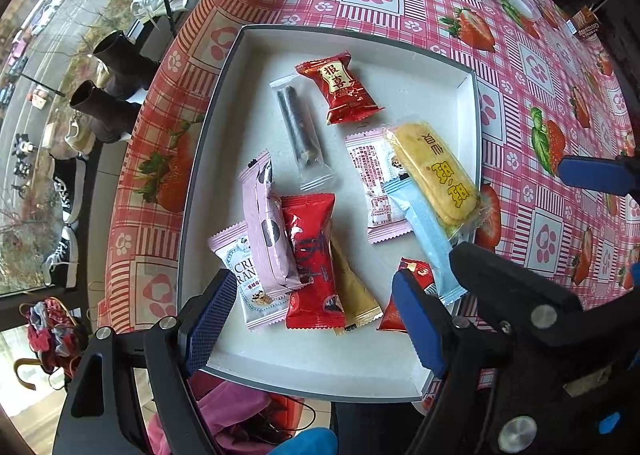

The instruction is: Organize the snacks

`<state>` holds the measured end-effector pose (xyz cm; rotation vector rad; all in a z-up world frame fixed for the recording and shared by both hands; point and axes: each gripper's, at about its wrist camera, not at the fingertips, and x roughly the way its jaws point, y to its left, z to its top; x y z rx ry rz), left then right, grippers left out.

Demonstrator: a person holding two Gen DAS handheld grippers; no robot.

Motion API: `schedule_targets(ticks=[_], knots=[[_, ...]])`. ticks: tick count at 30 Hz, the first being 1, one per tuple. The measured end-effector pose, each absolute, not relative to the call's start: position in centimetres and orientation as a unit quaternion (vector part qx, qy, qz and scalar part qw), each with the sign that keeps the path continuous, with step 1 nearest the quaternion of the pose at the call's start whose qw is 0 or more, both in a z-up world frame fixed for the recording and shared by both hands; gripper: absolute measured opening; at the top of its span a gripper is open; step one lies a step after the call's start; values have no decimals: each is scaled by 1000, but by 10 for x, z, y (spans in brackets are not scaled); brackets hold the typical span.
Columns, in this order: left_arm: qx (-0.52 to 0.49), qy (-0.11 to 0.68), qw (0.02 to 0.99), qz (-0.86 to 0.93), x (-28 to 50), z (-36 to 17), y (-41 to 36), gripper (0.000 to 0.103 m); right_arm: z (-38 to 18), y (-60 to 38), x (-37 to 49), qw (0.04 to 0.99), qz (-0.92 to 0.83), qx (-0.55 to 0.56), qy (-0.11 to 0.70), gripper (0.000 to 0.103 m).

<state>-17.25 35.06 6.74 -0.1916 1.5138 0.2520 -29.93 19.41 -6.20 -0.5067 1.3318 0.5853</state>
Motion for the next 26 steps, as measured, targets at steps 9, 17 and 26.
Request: schedule_targets(ticks=[9, 17, 26], knots=[[-90, 688, 711, 112, -175, 66, 351, 83, -62, 195, -301, 719, 264, -232, 600, 103], [-91, 689, 709, 118, -176, 65, 350, 83, -63, 195, -302, 717, 264, -232, 602, 103], [-98, 676, 722, 110, -177, 68, 351, 83, -63, 196, -304, 715, 268, -232, 602, 103]])
